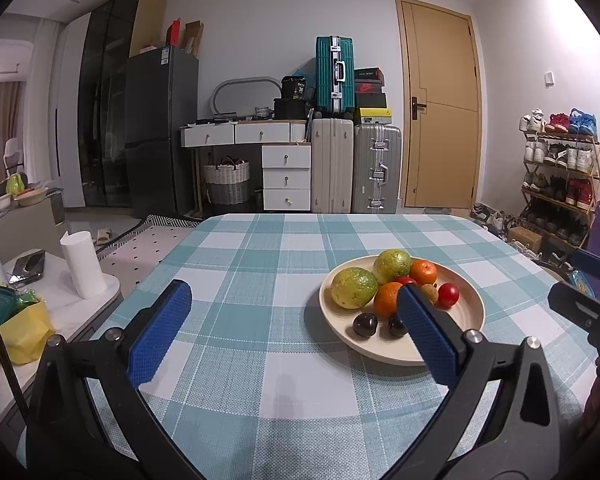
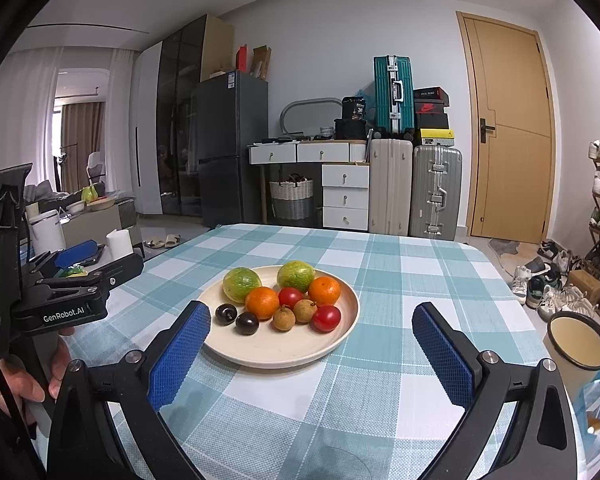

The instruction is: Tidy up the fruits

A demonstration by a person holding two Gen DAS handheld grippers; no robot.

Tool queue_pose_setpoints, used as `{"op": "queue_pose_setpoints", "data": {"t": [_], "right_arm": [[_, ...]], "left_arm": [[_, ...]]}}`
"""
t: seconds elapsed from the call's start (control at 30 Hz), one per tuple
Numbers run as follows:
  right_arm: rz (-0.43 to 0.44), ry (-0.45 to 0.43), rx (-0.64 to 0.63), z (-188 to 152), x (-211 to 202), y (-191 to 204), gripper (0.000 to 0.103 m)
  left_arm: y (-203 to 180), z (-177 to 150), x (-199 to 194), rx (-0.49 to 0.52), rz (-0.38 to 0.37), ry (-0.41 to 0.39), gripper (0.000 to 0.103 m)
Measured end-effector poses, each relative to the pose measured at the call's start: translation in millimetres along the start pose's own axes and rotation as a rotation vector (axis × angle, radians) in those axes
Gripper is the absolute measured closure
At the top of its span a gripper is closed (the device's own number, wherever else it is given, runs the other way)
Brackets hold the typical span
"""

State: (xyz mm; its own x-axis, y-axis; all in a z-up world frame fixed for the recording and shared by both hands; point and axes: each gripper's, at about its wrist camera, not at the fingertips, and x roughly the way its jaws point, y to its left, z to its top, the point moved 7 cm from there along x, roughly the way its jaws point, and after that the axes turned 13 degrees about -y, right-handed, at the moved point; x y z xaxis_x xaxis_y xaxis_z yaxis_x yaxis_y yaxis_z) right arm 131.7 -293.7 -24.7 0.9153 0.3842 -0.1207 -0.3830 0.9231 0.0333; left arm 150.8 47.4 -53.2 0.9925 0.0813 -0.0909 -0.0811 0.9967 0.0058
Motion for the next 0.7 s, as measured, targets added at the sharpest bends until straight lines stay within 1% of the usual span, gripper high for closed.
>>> {"op": "queue_pose_setpoints", "data": {"t": [0.7], "right_arm": [[0.000, 0.008, 0.004, -2.4, -0.5, -1.3, 0.000]], "left_arm": [[2.9, -0.4, 0.9, 0.003, -0.008, 0.002, 0.000]]}}
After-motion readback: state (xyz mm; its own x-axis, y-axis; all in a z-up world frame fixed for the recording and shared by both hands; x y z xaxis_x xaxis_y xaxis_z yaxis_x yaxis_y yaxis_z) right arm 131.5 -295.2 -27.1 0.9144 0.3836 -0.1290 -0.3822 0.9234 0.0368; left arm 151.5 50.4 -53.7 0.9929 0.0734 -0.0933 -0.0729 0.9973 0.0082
